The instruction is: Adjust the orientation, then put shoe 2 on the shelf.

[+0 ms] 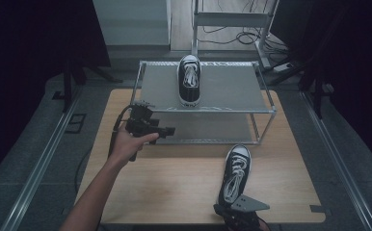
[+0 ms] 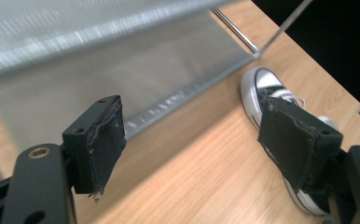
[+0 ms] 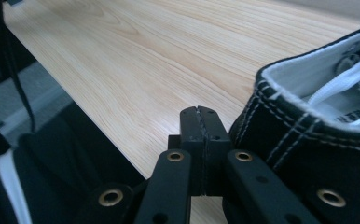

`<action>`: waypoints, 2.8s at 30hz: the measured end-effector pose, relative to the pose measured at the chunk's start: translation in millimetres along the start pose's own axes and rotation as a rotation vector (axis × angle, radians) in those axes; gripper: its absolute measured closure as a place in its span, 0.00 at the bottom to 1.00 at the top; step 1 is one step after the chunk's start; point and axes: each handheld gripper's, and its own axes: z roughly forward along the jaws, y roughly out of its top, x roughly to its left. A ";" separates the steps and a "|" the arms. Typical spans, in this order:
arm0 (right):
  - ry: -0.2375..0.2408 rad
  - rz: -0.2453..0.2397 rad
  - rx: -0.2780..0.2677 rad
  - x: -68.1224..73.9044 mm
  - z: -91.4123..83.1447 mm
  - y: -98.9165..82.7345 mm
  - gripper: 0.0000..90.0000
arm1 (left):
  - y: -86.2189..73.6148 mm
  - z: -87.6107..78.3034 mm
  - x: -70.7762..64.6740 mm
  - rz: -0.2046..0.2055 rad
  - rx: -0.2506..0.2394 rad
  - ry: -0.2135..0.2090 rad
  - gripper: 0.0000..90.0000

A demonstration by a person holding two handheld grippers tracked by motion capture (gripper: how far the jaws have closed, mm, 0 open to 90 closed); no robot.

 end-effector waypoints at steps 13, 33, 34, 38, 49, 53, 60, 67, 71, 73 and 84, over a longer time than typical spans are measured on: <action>-0.081 0.053 -0.029 -27.1 -35.2 -22.4 1.00 | -67.0 16.9 -4.8 0.006 -0.002 -0.043 0.26; -0.132 0.083 -0.143 -49.9 -69.6 -10.8 0.56 | -124.0 32.7 -5.4 -0.020 0.004 -0.009 0.26; -0.135 0.080 -0.153 -50.4 -72.6 -5.6 0.49 | -124.5 34.0 -5.4 -0.014 0.013 -0.006 0.26; -0.167 0.054 -0.132 -61.3 -79.2 19.1 0.28 | -125.9 33.1 -4.3 -0.018 0.008 -0.003 0.26; -0.080 0.089 0.003 -97.8 -48.3 62.8 0.24 | -139.0 33.6 1.6 -0.057 0.010 -0.018 0.26; -0.064 0.083 0.057 -105.0 -31.7 72.5 0.24 | -140.2 32.5 1.5 -0.068 0.008 -0.024 0.26; -0.129 0.046 0.140 -107.5 -22.6 92.8 0.19 | -141.7 34.9 1.5 -0.075 0.019 -0.038 0.26; -0.149 0.084 0.235 -120.3 -11.9 91.7 0.15 | -141.8 32.9 1.6 -0.080 0.012 -0.041 0.26; -0.153 0.083 0.309 -125.7 1.3 85.4 0.14 | -142.2 31.5 1.6 -0.083 0.008 -0.040 0.26; -0.145 0.084 0.345 -126.1 7.5 84.0 0.14 | -142.7 31.7 1.7 -0.084 0.008 -0.042 0.26; -0.156 0.079 0.479 -129.5 24.0 80.9 0.08 | -144.7 34.2 1.1 -0.087 0.018 -0.045 0.26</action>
